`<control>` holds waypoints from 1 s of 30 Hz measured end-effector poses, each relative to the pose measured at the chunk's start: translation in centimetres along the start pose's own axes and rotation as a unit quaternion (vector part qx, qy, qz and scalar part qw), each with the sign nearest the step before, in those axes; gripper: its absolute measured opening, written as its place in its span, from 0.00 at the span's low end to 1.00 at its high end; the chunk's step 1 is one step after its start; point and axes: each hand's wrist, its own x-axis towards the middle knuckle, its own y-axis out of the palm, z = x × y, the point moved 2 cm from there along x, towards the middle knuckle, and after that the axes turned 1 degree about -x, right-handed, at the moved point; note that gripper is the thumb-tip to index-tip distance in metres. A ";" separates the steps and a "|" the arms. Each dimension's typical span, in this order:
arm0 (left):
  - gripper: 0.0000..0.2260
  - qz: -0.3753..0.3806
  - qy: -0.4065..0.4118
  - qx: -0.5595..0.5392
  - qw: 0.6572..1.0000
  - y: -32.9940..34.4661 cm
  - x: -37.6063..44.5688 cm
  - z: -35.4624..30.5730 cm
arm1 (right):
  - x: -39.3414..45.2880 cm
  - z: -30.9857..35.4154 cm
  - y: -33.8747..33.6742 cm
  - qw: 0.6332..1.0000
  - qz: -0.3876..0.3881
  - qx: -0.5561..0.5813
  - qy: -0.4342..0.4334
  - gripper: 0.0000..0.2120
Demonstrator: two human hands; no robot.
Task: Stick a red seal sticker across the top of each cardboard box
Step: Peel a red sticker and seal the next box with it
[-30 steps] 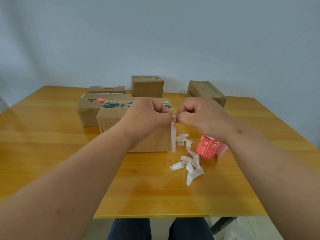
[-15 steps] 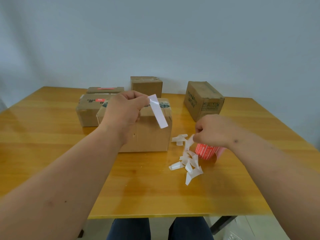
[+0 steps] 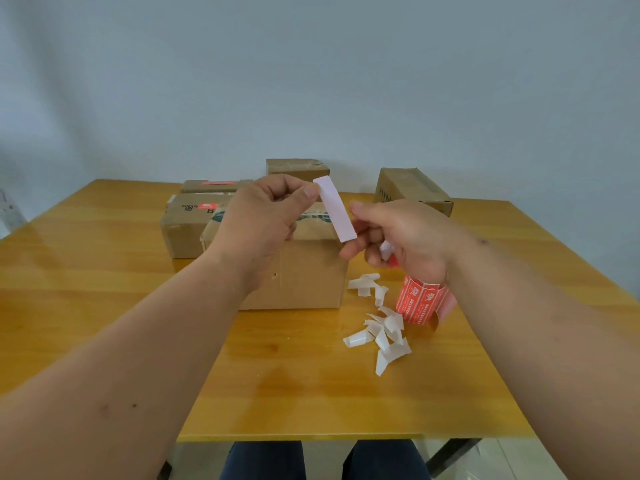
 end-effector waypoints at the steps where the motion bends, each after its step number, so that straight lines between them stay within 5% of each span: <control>1: 0.08 -0.001 0.005 0.005 1.000 -0.1 0.1 -0.1 | 0.0 0.2 0.2 0.998 0.038 0.042 0.013 0.17; 4: 0.13 -0.004 0.014 0.035 0.999 -0.7 0.4 -0.3 | 0.0 1.0 0.5 0.987 0.095 0.132 -0.011 0.10; 7: 0.15 -0.009 0.021 0.053 0.998 -1.4 0.6 -0.4 | 0.6 1.6 0.3 0.984 0.046 0.167 -0.040 0.05; 11: 0.09 0.026 0.017 0.071 0.997 -2.8 0.8 -0.5 | 1.3 2.1 0.1 0.988 -0.051 0.126 -0.072 0.12; 15: 0.07 0.075 -0.041 0.055 0.995 -4.7 1.4 -0.5 | 1.9 2.5 0.1 0.983 -0.131 0.051 -0.119 0.09; 20: 0.17 0.025 -0.084 0.145 0.986 -5.6 2.6 -0.4 | 2.7 3.3 1.4 0.976 -0.138 -0.039 -0.164 0.04; 30: 0.10 0.015 -0.053 0.272 0.961 -6.8 4.5 -0.6 | 4.7 4.2 3.3 0.959 -0.139 -0.213 -0.120 0.03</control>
